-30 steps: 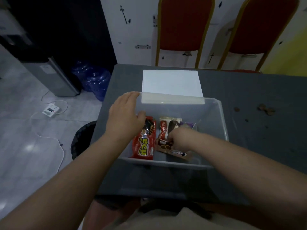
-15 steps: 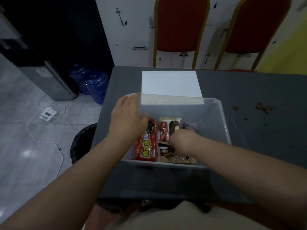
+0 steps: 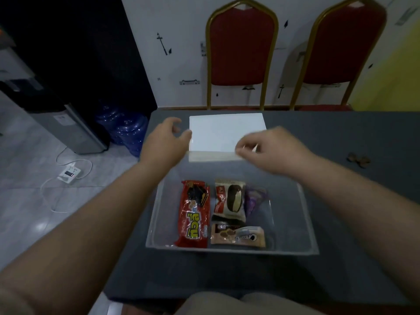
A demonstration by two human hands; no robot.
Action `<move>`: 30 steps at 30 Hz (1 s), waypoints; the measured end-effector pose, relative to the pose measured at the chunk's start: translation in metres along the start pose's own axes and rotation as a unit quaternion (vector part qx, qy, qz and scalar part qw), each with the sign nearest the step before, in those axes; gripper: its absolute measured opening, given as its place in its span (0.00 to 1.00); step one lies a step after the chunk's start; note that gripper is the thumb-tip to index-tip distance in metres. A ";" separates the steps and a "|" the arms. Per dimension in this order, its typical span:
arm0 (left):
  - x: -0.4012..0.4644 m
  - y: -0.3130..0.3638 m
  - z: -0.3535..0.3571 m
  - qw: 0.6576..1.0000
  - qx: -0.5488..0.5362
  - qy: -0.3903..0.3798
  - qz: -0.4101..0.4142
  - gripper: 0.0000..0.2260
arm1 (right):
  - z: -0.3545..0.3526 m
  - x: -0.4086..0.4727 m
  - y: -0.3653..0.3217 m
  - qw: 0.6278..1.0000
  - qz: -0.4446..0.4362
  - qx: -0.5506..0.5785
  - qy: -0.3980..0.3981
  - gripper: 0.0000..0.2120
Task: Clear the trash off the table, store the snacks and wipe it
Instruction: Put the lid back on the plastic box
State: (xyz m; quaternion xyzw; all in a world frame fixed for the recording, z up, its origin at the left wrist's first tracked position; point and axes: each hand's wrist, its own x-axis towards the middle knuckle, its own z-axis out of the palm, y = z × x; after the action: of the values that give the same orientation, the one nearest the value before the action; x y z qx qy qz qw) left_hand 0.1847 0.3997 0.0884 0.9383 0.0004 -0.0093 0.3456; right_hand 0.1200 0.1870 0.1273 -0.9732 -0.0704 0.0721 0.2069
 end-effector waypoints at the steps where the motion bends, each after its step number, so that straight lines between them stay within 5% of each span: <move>1: 0.016 0.005 0.002 0.999 -0.030 -0.022 -0.023 0.19 | -0.011 0.011 0.014 0.996 0.026 0.060 0.054 0.09; 4: 0.057 0.009 0.012 0.989 -0.065 -0.107 -0.079 0.18 | -0.018 0.044 0.063 0.974 0.130 0.131 0.128 0.08; 9: 0.105 -0.003 0.046 0.956 -0.074 -0.202 -0.198 0.18 | 0.017 0.090 0.139 0.963 0.268 0.037 0.018 0.14; 14: 0.130 -0.034 0.082 0.934 -0.096 -0.254 -0.235 0.22 | 0.058 0.109 0.164 0.949 0.289 0.110 -0.069 0.13; 20: 0.136 -0.031 0.088 0.891 -0.211 -0.301 -0.266 0.17 | 0.078 0.118 0.160 0.925 0.301 0.232 -0.014 0.15; 26: 0.148 -0.024 0.078 0.851 -0.302 -0.252 -0.349 0.17 | 0.067 0.122 0.154 0.768 0.421 0.481 0.040 0.32; 30: 0.139 -0.006 0.078 0.839 -0.280 -0.242 -0.399 0.27 | 0.058 0.118 0.149 0.726 0.438 0.527 0.054 0.24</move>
State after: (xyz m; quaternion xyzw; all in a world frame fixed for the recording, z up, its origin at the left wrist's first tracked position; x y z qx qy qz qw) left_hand 0.3228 0.3527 0.0228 0.6876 0.2938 -0.3733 0.5491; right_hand 0.2414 0.0948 0.0002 -0.6325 0.4247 0.1276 0.6351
